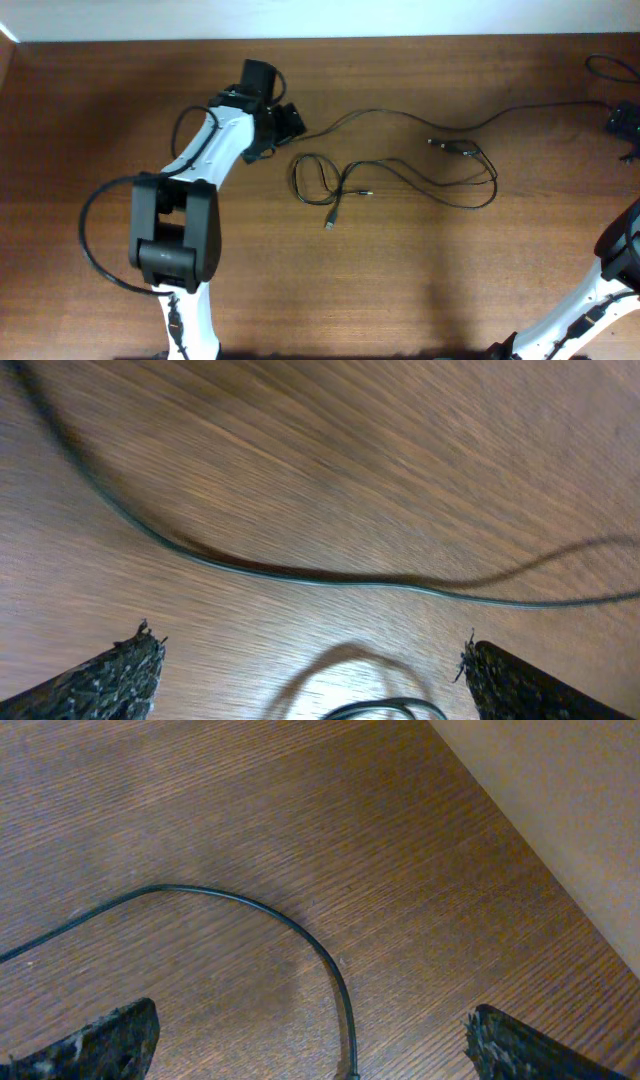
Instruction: Untangle cables
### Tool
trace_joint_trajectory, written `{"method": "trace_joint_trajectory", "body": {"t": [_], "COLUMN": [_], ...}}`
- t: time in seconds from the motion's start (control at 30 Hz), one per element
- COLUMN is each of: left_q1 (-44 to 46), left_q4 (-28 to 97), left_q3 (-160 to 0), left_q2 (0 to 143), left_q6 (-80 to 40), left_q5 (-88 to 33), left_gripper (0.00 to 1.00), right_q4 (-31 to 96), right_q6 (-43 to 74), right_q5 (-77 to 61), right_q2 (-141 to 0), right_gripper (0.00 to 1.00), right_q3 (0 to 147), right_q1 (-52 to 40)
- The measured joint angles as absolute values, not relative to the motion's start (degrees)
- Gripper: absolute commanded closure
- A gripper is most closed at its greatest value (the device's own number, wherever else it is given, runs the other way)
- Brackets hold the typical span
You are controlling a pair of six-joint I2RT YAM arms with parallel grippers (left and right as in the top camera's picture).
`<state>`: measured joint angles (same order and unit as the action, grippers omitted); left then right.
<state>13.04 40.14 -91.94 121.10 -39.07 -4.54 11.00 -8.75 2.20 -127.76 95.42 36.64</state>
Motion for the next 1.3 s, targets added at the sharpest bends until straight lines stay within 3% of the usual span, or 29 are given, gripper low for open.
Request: {"method": "trace_joint_trajectory", "body": {"t": [0.4, 0.47, 0.77, 0.93, 1.13, 1.3], "left_q1": [16.1, 15.9, 15.7, 15.6, 12.8, 10.8], "left_q4": [36.8, 31.9, -13.8, -23.0, -22.1, -3.7], "left_q3": [-92.3, -92.5, -94.3, -94.4, -94.4, -93.8], "left_q2": [125.6, 126.5, 139.6, 142.3, 141.7, 135.2], "left_q6": [-40.2, -40.3, -39.8, -39.6, -39.5, -39.0], "left_q5": [0.4, 2.5, 6.4, 5.4, -8.6, -15.0], "left_gripper": [0.01, 0.01, 0.01, 0.01, 0.01, 0.01], "right_q4": [11.2, 11.3, 11.7, 11.7, 12.3, 15.2], "right_q6": [-8.7, -8.7, -8.8, -8.7, -8.8, -8.7], "right_q5": [2.2, 2.0, 0.9, 0.5, -3.0, -6.9], "right_q2": [-127.8, -127.7, -127.6, -127.6, -127.6, -127.5], "right_gripper": [0.01, 0.01, 0.01, 0.01, 0.01, 0.01], "right_q3": [95.4, 95.4, 95.4, 95.4, 95.4, 95.5], "right_q1": [36.6, 36.6, 36.6, 36.6, 36.6, 36.6]}}
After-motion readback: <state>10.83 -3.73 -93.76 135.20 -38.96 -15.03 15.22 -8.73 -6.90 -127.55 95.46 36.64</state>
